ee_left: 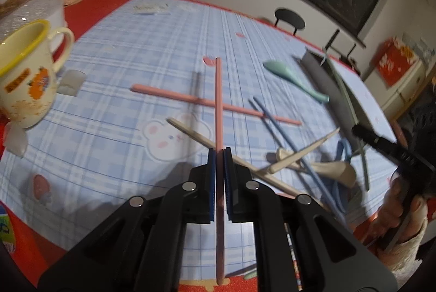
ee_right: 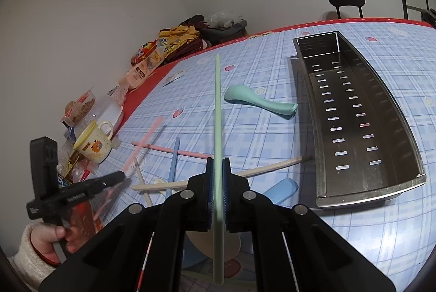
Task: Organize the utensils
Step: 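Carry both chopsticks to the metal caddy and release them inside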
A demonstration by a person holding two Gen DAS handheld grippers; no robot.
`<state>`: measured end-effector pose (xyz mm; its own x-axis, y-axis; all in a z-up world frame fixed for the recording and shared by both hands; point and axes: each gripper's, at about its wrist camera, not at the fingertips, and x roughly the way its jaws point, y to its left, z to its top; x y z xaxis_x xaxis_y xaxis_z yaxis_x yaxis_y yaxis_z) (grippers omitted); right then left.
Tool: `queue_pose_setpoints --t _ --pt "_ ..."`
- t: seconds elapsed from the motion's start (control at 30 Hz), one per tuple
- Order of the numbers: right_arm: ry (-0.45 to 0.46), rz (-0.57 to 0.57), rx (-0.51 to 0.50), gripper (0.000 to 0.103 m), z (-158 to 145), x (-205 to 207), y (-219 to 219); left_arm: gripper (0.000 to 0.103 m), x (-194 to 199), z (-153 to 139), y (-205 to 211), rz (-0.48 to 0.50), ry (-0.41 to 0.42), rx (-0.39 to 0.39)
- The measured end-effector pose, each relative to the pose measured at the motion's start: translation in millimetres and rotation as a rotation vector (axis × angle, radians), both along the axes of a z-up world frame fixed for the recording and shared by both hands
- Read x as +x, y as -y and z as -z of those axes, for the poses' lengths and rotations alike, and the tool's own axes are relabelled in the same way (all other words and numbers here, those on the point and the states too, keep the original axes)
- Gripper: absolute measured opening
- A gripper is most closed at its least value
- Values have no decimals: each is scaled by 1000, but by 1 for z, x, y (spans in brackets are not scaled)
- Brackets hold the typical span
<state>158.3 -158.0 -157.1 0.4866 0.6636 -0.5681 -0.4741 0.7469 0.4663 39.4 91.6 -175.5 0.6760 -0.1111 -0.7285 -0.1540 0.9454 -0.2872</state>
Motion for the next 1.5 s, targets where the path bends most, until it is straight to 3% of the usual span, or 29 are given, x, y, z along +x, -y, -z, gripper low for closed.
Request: queue_pose_setpoints --t 0.3,0.47,0.57,0.77,1.13,1.5 --pt "7 42 17 7 -7 7 14 10 10 -30 17 26 110 -96" --pt "20 74 46 7 -28 24 42 10 43 -44 51 98 140 -155" --pt "60 145 -2 7 -41 47 62 10 65 -54 77 137 160 -165" --pt "11 227 -11 7 -30 88 84 10 119 -65 131 173 176 -240" --pt "-45 253 -47 7 -7 97 100 10 196 -20 195 130 63 -454" --pt "-75 254 -66 7 4 103 98 10 222 3 201 65 21 -453"
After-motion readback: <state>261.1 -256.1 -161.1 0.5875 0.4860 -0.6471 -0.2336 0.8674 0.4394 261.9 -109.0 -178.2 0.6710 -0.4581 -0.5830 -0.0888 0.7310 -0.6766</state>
